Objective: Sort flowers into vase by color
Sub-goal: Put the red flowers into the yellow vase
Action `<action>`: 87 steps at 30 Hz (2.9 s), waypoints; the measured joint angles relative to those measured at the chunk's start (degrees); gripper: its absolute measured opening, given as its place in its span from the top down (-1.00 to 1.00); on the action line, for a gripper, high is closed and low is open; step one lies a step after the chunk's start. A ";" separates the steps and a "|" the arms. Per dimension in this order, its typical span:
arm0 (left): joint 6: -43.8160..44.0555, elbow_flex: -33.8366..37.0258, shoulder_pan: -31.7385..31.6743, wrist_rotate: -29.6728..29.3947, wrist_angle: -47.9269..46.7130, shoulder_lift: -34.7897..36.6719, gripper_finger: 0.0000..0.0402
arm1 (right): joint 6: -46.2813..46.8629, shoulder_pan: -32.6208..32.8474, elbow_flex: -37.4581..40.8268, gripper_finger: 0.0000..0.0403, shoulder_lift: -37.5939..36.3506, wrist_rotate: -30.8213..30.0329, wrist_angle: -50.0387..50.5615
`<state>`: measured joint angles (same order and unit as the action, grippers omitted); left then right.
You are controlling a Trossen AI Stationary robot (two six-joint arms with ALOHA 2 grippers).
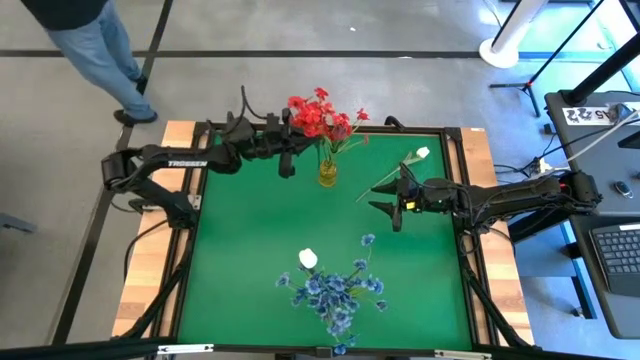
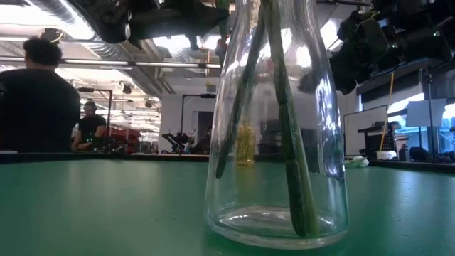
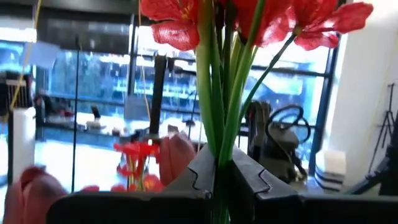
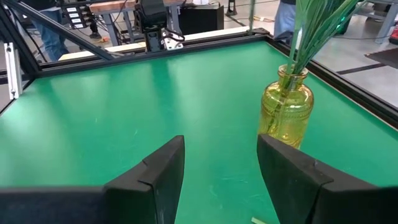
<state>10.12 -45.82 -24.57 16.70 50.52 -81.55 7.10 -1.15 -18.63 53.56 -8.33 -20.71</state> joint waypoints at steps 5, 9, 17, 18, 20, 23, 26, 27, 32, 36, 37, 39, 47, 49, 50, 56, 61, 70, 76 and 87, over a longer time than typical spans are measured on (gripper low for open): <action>0.01 0.00 -0.01 -0.10 4.98 -4.02 0.94 | -0.01 0.00 0.00 0.01 0.00 0.10 -0.05; -0.02 0.00 -0.01 -1.16 7.84 -7.04 0.94 | -0.03 0.00 0.00 0.01 0.00 0.10 -0.09; -2.73 0.00 -0.03 -4.35 12.94 -10.12 0.94 | -0.05 0.00 0.00 0.01 0.00 -0.06 -0.15; -3.28 0.00 -0.06 -5.31 12.79 -10.12 0.94 | -0.05 0.00 0.00 0.01 0.00 -0.08 -0.15; -4.18 0.00 -0.08 -6.15 12.84 -10.12 0.94 | -0.07 0.00 0.00 0.01 0.00 -0.08 -0.15; -4.70 0.00 -0.08 -6.26 12.88 -10.12 0.94 | -0.10 -0.01 0.00 0.01 0.00 -0.08 -0.15; -4.73 0.00 -0.23 -6.51 12.22 -10.12 0.94 | -0.37 0.00 0.00 0.01 0.00 -0.08 -0.17; -4.73 0.00 -0.27 -6.69 11.64 -10.12 0.94 | -0.49 0.00 0.00 0.01 0.00 -0.08 -0.17; -4.73 0.00 -0.30 -6.81 11.07 -10.10 0.94 | -0.51 0.00 0.00 0.01 0.00 -0.08 -0.17; -4.87 0.00 -0.30 -6.81 9.44 -10.10 0.94 | -0.51 0.00 0.00 0.01 0.00 -0.08 -0.17; -5.12 0.00 -0.30 -6.85 9.13 -10.10 0.94 | -0.53 0.00 0.00 0.01 0.00 -0.08 -0.17; -5.75 0.00 -0.27 -6.88 8.52 -10.10 0.94 | -0.53 0.00 0.00 0.01 0.00 -0.19 -0.18; -5.78 0.00 -0.27 -6.93 6.78 -10.10 0.94 | -0.53 0.00 0.00 0.01 0.00 -0.69 -0.17; -5.77 0.00 -0.24 -7.40 4.98 -10.10 0.94 | -0.53 0.00 0.00 0.01 0.00 -0.69 -0.19; -5.73 0.00 -0.23 -7.69 4.18 -10.10 0.94 | -0.53 -0.01 0.00 0.01 0.00 -0.69 -0.20; -4.25 0.00 -0.12 -13.35 1.30 -10.10 0.89 | -0.53 0.00 0.00 0.01 0.00 -0.69 -0.17; -4.49 0.00 -0.12 -15.05 0.04 -10.10 0.72 | -0.53 0.00 0.00 0.01 0.00 -0.69 -0.17; -4.51 0.00 -0.11 -14.56 -6.55 -10.06 0.24 | -0.24 -0.01 0.00 0.01 0.00 -2.71 -0.17; -4.41 0.00 0.02 -14.45 -10.81 -8.87 -0.06 | 0.01 0.00 0.00 0.01 0.00 -2.70 -0.17; -4.55 0.00 1.42 -14.51 -23.72 -0.21 -0.24 | 0.10 -0.02 0.00 0.01 0.02 -2.74 -0.11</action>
<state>5.57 -45.82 -23.14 2.19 26.81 -81.76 7.20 -1.17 -18.63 53.58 -11.07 -20.82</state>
